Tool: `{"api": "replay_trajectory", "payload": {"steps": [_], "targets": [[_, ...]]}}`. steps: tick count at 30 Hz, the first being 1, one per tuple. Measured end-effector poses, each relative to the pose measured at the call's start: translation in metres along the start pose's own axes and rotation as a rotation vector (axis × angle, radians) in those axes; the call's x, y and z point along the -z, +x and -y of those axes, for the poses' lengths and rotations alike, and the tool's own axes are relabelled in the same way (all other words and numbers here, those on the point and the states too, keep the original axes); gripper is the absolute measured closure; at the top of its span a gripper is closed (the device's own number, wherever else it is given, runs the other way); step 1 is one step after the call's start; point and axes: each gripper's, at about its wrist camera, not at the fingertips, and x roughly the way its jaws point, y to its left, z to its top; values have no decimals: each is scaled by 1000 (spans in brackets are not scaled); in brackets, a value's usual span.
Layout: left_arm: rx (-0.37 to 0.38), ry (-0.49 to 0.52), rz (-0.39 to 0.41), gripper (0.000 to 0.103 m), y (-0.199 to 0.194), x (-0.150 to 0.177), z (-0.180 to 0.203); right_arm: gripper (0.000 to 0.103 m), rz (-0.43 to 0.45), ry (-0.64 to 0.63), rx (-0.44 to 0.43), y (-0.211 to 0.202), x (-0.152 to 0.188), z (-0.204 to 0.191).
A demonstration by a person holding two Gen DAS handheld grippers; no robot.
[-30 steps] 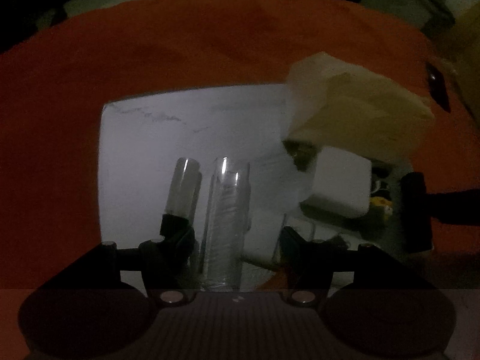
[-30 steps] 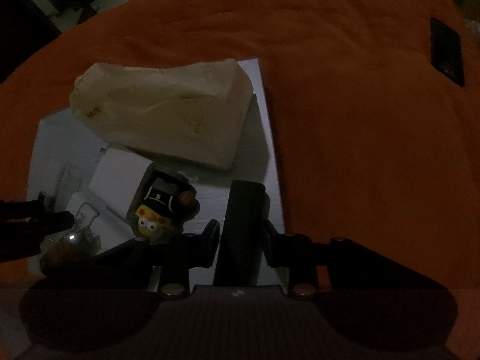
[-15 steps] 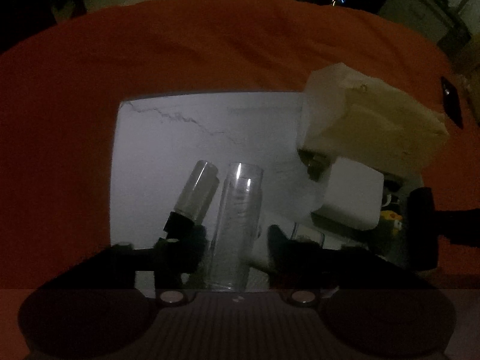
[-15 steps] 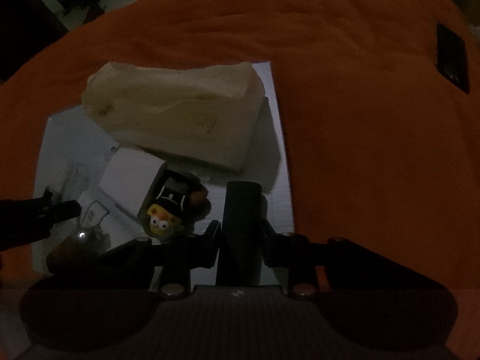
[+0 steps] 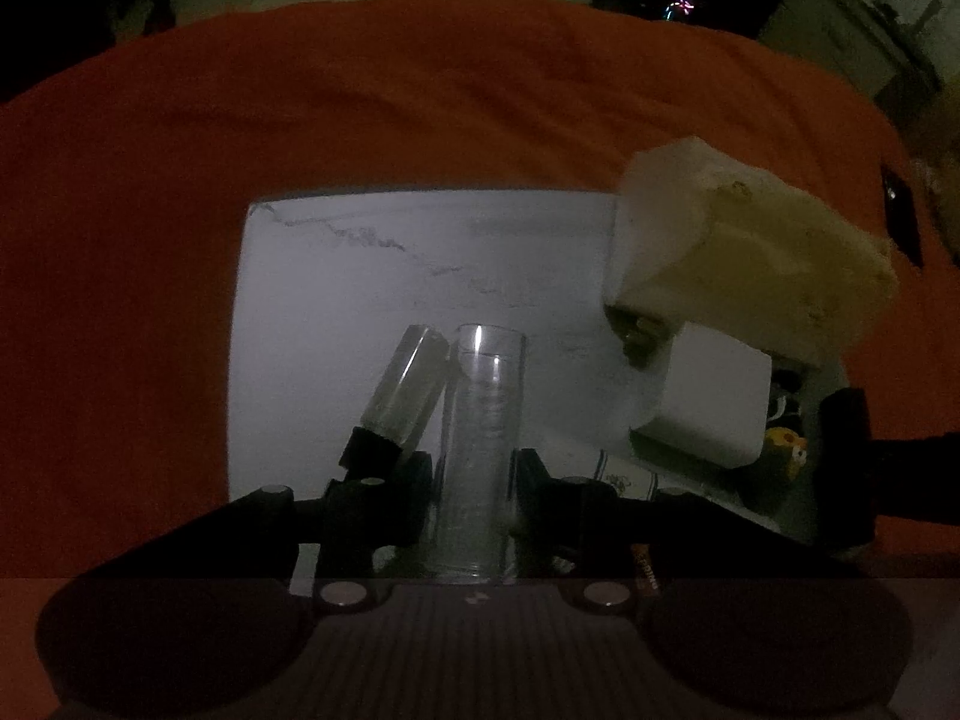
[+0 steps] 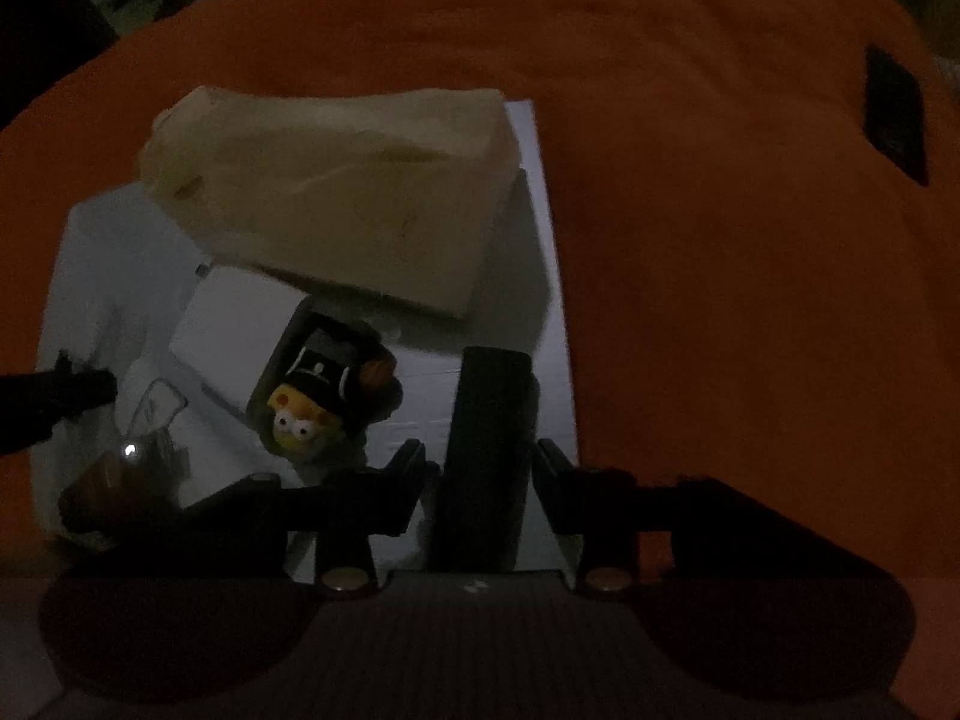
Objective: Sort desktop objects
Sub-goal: 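Lift the glass tube with the left gripper while the right gripper lifts the black marker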
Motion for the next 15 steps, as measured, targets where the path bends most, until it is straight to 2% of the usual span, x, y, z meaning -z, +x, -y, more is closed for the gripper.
{"api": "replay_trajectory", "payload": {"steps": [6, 9, 15], "targets": [[-18, 21, 10, 78, 0, -3, -2, 73, 25, -1, -7, -7, -1, 1], [-9, 7, 18, 79, -11, -9, -3, 73, 49, 35, -47, -20, -7, 9], [-26, 23, 67, 79, -52, -18, 5, 73, 109, 78, -71, -46, -4, 21]]}}
